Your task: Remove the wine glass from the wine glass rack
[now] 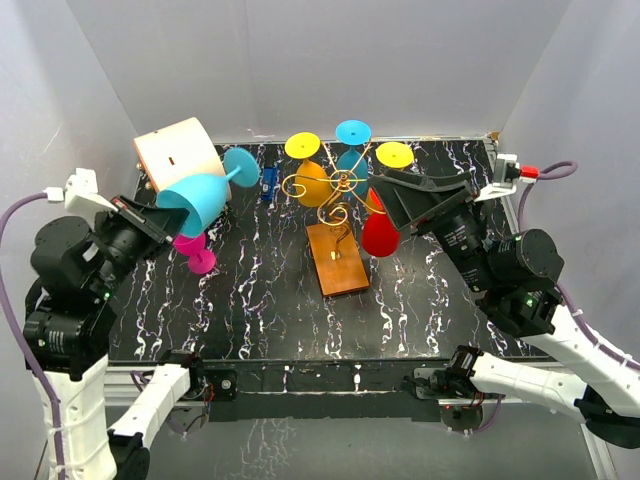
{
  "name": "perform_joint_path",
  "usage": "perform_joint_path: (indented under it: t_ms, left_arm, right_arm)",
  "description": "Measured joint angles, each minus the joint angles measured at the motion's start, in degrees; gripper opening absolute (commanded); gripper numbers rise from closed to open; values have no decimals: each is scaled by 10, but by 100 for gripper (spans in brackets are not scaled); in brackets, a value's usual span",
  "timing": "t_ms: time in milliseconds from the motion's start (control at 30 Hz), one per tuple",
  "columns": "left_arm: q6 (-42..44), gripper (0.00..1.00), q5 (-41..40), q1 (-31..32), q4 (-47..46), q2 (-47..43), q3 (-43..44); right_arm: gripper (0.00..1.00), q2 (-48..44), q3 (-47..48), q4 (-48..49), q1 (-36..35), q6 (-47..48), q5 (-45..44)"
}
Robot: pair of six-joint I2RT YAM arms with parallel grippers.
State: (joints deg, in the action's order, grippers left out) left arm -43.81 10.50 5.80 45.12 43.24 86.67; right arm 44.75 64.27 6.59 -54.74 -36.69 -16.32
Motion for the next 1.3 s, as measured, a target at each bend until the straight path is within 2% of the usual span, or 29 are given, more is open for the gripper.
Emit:
perform_joint_path:
  t_ms: [167, 433, 767, 1300]
  left_arm:
    - [32, 0, -42, 0, 101, 38, -1]
    - [115, 0, -50, 0, 167, 153, -6]
    - [200, 0, -69, 0, 180, 275, -48]
    - [228, 0, -115, 13, 165, 419, -50]
  right_arm:
    - [98, -3, 2, -35, 0, 17, -7]
    - [98, 18, 43, -97, 0, 47, -12]
    - [98, 23, 43, -126, 0, 66, -18]
    - [98, 29, 43, -127, 0, 90, -19]
